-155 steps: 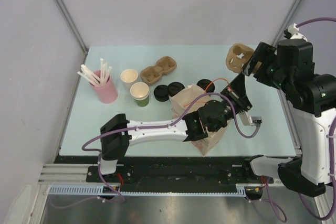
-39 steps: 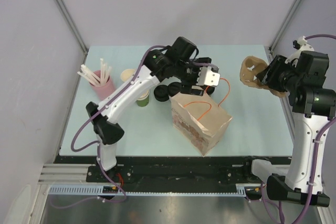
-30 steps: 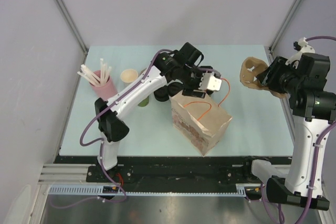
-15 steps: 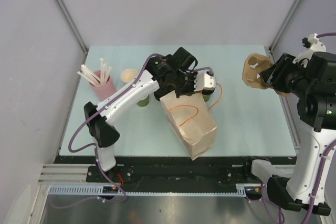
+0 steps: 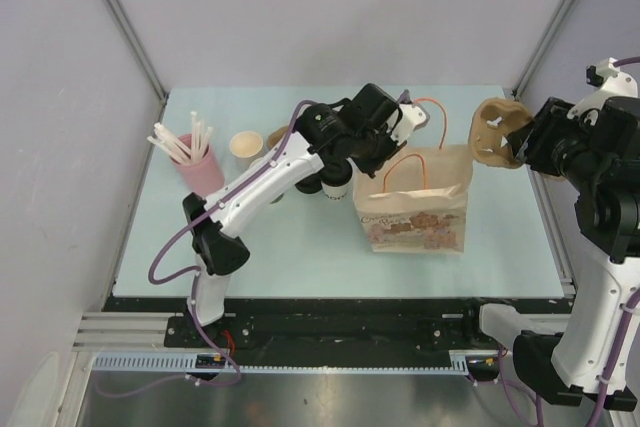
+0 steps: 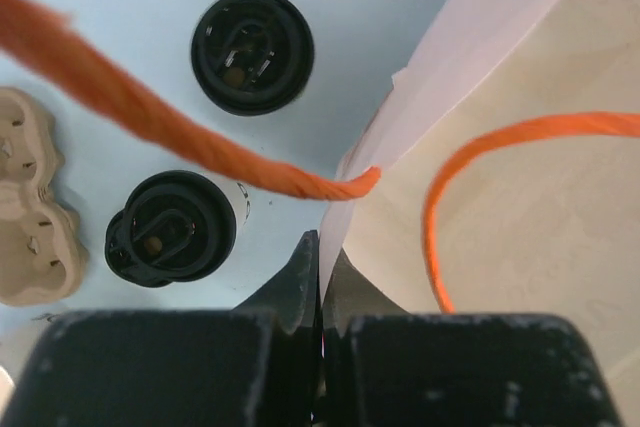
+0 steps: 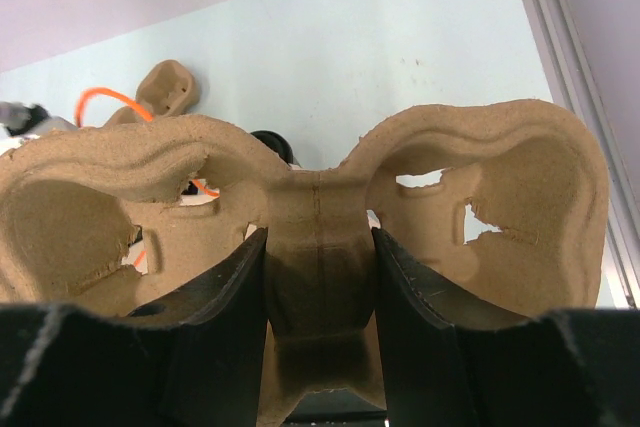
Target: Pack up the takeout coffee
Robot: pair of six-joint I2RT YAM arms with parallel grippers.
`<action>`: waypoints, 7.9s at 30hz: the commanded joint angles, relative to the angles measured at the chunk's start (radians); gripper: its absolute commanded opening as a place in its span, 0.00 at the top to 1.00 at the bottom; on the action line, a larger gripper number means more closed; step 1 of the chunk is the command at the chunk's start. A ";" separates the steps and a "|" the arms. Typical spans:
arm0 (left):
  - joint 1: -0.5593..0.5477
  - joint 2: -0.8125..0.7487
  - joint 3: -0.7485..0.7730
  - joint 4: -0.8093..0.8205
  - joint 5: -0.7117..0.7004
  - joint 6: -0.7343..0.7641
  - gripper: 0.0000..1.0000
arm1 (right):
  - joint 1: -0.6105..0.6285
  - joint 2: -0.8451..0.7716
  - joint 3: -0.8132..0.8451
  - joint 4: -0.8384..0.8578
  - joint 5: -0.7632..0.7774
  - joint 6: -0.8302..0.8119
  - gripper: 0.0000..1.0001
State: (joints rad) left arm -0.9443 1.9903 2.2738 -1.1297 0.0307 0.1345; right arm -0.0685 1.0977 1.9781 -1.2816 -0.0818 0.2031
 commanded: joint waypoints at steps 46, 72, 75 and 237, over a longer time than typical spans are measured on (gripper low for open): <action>0.027 0.067 0.095 0.120 0.012 -0.050 0.32 | 0.136 0.140 -0.004 0.076 -0.145 -0.100 0.72; 0.030 0.111 0.139 0.157 0.488 -0.202 1.00 | 0.249 0.122 -0.078 0.077 -0.122 -0.228 0.76; 0.032 0.122 0.148 0.176 0.440 -0.275 1.00 | 0.249 0.120 -0.085 0.041 -0.081 -0.186 0.76; -0.160 -0.065 -0.250 0.389 0.612 0.476 1.00 | 0.021 0.166 -0.636 0.258 0.002 -0.143 0.90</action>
State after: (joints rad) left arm -1.1320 2.0174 2.0216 -0.7513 0.4442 0.5701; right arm -0.0414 1.2621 1.3460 -0.9859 -0.0925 0.0307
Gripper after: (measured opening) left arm 0.007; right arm 0.451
